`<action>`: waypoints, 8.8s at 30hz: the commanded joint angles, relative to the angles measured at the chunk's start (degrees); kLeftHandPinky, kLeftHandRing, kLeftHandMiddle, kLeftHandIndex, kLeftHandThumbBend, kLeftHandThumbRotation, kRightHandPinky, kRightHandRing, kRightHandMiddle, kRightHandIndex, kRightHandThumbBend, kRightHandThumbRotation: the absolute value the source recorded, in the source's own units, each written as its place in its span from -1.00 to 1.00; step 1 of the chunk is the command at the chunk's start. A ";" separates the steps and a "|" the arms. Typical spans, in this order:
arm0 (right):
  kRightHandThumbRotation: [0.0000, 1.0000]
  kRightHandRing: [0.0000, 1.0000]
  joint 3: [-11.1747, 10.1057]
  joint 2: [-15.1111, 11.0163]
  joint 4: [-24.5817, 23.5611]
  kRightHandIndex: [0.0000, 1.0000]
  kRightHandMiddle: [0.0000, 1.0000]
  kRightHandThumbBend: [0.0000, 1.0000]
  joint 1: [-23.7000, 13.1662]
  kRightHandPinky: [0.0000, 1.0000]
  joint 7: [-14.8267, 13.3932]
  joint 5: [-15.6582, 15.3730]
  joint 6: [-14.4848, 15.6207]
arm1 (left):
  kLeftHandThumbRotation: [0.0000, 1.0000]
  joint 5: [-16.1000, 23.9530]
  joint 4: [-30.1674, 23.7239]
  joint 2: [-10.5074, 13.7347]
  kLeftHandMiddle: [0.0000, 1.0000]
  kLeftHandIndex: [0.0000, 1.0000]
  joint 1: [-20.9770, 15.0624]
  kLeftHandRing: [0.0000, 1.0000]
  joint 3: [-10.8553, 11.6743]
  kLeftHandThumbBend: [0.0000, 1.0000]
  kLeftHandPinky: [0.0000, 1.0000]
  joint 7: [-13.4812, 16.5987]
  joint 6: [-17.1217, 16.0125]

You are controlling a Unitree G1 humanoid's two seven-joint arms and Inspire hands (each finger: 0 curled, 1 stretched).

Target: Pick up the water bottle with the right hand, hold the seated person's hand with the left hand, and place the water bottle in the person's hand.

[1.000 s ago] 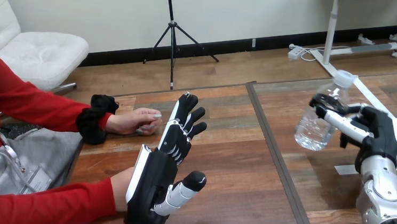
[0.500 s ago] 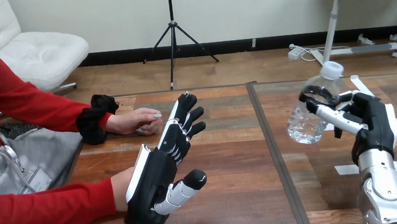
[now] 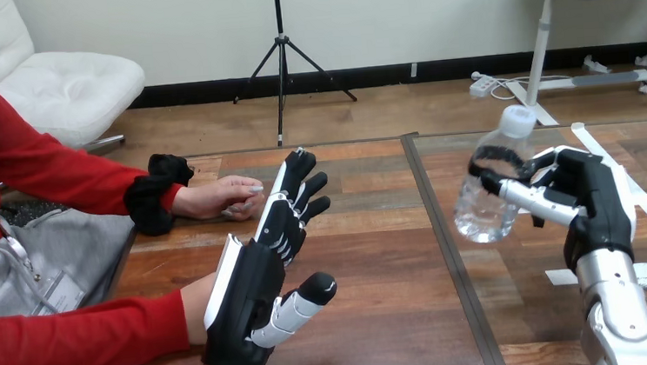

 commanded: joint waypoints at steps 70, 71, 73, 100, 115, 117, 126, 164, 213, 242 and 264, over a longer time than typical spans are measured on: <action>-1.00 -0.86 9.09 3.99 -37.81 -0.77 -0.77 0.02 15.93 -0.94 1.51 -6.33 11.59 | 0.52 38.15 -9.85 35.70 1.00 1.00 -12.12 0.99 -3.66 1.00 0.81 33.27 15.08; -1.00 -0.86 9.15 4.00 -37.96 -0.77 -0.77 0.02 16.04 -0.94 1.66 -6.25 11.50 | 0.50 37.80 -9.76 36.38 1.00 1.00 -12.48 0.99 -3.84 1.00 0.80 32.25 14.96; -1.00 -0.86 9.22 4.04 -38.12 -0.77 -0.77 0.02 16.16 -0.94 1.81 -6.12 11.44 | 0.47 37.14 -9.67 37.09 1.00 1.00 -12.84 0.98 -4.09 1.00 0.79 30.98 14.89; -1.00 -0.85 9.43 3.93 -39.77 -0.76 -0.75 0.07 16.11 -0.94 2.67 -5.19 12.90 | 0.07 32.86 -10.24 46.94 0.70 0.75 -19.07 0.58 -8.67 1.00 0.44 8.78 19.24; -1.00 -0.86 8.79 4.44 -42.78 -0.77 -0.77 0.04 15.91 -0.94 3.09 -3.32 15.48 | 0.00 34.81 -8.37 50.64 0.70 0.76 -21.93 0.60 -12.00 1.00 0.47 1.33 21.50; -1.00 -0.86 8.77 4.40 -43.16 -0.77 -0.77 0.03 15.86 -0.94 3.05 -3.30 15.56 | 0.00 34.84 -8.43 51.04 0.71 0.77 -22.36 0.61 -12.58 1.00 0.49 -0.43 22.44; -1.00 -0.86 8.72 4.25 -44.30 -0.80 -0.78 0.01 15.63 -0.94 2.57 -3.42 15.76 | 0.01 35.27 -9.48 52.44 0.71 0.79 -23.19 0.63 -14.19 1.00 0.51 -4.51 25.21; -1.00 -0.89 8.22 5.45 -49.26 -0.83 -0.81 -0.03 16.27 -0.96 2.00 -2.65 19.57 | -0.02 45.60 -8.33 51.61 0.58 0.67 -23.15 0.50 -19.86 1.00 0.45 4.01 30.25; -1.00 -0.88 8.87 7.11 -50.14 -0.82 -0.81 -0.05 15.10 -0.95 0.39 -2.61 21.31 | -0.10 46.60 -10.75 41.31 0.23 0.29 -18.38 0.12 -24.06 1.00 0.01 20.04 34.93; -1.00 -0.86 8.28 7.72 -51.37 -0.80 -0.78 -0.02 15.43 -0.92 0.18 -2.26 21.67 | -0.09 47.52 -7.72 39.78 0.09 0.20 -19.50 -0.04 -26.60 1.00 -0.19 21.56 34.89; -1.00 -0.88 7.54 7.66 -52.16 -0.80 -0.79 -0.03 15.57 -0.96 0.38 -1.70 21.98 | -0.14 47.50 -4.59 41.05 0.07 0.15 -20.60 -0.06 -26.20 1.00 -0.17 22.09 34.10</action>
